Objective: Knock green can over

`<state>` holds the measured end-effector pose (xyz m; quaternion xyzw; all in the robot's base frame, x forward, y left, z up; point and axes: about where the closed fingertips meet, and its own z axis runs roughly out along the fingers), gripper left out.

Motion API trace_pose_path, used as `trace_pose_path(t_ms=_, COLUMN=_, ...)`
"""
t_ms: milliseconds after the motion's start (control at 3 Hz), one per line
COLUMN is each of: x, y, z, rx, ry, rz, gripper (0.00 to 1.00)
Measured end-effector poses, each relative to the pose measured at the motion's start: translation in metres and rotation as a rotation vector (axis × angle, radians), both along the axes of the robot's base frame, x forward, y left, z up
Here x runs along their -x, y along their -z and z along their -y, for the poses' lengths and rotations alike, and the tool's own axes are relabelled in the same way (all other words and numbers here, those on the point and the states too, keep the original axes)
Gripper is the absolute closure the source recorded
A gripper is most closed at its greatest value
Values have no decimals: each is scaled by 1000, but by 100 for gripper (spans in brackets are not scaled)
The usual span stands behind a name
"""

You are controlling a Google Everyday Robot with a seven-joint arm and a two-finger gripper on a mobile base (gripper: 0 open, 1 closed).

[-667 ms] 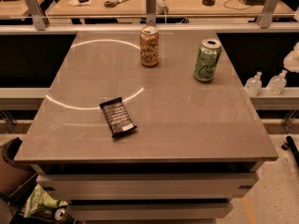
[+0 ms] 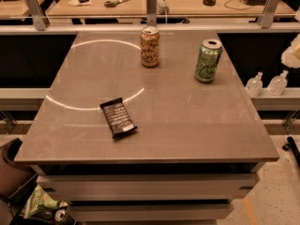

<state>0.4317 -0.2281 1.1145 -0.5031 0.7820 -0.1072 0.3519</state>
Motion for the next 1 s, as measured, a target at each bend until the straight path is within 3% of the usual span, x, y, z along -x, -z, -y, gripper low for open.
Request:
trace_pose_path(t_ms=333, x=-20, y=2, z=4, rx=-56, ry=13, rz=18, gripper=0)
trace_pose_path(t_ms=1000, x=-77, y=38, z=11, rx=-325, ry=-5, rz=73, gripper=0)
